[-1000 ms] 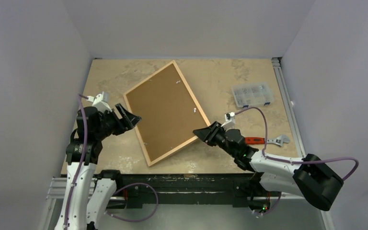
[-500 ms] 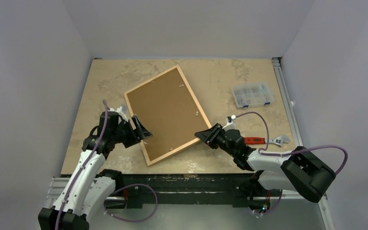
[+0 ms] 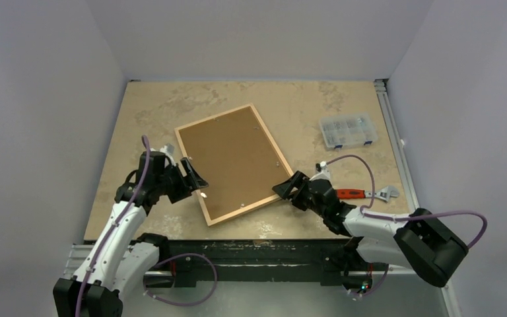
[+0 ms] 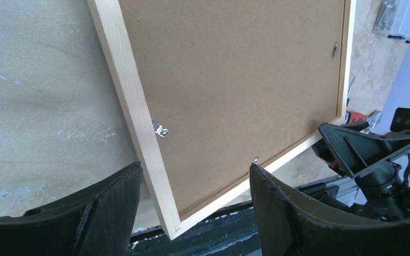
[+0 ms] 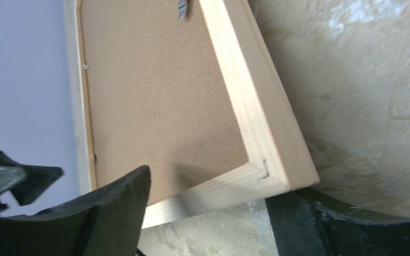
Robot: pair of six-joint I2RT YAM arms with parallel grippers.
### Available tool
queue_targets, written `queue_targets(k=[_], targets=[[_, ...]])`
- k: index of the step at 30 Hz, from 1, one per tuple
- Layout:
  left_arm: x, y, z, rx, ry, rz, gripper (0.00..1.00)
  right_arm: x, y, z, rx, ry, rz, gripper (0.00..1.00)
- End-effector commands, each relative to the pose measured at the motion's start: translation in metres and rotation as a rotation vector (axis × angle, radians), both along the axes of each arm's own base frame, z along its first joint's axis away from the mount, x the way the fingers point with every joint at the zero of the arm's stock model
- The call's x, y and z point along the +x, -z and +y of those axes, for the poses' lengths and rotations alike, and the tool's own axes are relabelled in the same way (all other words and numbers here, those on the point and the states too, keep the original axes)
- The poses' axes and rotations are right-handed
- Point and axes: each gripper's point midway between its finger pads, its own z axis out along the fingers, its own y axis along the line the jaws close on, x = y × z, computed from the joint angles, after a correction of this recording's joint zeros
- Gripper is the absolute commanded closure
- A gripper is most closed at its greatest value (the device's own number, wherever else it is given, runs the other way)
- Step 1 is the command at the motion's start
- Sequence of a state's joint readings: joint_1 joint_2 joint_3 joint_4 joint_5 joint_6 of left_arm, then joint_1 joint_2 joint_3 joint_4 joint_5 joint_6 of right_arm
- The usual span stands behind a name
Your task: Take the photo out of the frame
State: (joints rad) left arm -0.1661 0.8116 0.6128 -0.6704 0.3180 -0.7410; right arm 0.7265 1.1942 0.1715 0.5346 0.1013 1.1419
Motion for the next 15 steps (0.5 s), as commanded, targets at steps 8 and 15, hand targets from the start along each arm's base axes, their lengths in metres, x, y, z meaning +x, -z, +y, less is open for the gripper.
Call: queue_targets(k=[8, 15], targets=[[0.013, -0.018, 0.0, 0.023, 0.024, -0.078, 0.28, -0.034, 0.028, -0.066, -0.383, -0.008, 0.109, 0.18], [0.015, -0.018, 0.0, 0.024, 0.028, -0.075, 0.28, -0.018, -0.015, -0.075, -0.477, -0.002, 0.013, 0.23]])
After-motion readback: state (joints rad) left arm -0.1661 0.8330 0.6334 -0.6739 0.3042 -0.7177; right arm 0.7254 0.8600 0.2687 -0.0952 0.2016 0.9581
